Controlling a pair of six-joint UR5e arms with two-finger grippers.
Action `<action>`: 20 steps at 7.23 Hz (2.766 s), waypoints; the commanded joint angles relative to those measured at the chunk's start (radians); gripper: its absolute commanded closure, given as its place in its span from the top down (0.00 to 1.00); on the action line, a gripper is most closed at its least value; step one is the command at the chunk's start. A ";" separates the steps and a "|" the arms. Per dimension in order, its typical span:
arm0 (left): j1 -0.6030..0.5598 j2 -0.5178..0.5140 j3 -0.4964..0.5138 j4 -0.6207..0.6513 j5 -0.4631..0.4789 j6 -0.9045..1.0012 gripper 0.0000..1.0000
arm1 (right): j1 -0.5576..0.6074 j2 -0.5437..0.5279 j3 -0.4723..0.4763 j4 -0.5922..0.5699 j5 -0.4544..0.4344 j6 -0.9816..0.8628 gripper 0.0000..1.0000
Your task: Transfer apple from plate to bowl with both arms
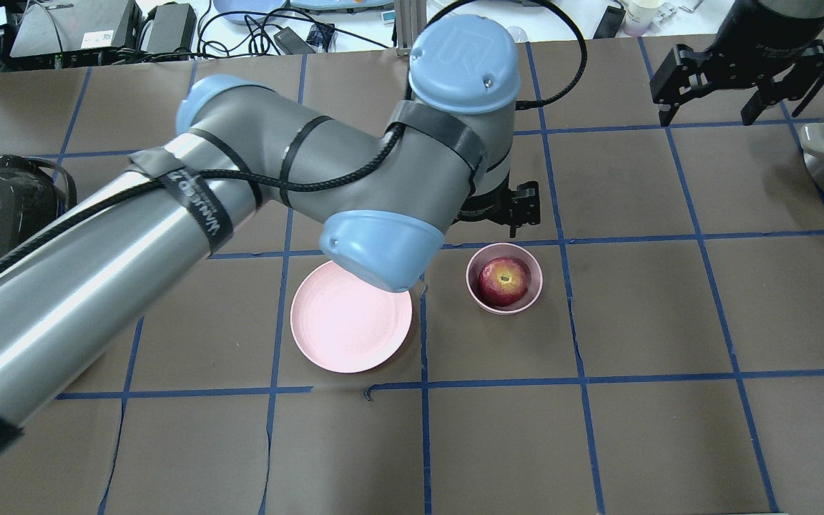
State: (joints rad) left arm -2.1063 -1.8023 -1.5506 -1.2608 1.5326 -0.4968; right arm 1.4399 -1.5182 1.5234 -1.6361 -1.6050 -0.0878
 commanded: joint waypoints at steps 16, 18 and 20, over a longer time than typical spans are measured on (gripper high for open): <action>0.528 0.239 0.083 -0.361 0.029 0.469 1.00 | 0.097 -0.062 0.011 0.130 0.013 0.039 1.00; 0.529 0.241 0.083 -0.361 0.029 0.469 1.00 | 0.096 -0.060 0.012 0.131 0.002 0.037 1.00; 0.529 0.241 0.083 -0.358 0.029 0.469 1.00 | 0.093 -0.059 0.029 0.131 0.001 0.037 1.00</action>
State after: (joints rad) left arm -1.5771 -1.5617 -1.4683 -1.6200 1.5616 -0.0276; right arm 1.5334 -1.5778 1.5438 -1.5057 -1.5992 -0.0506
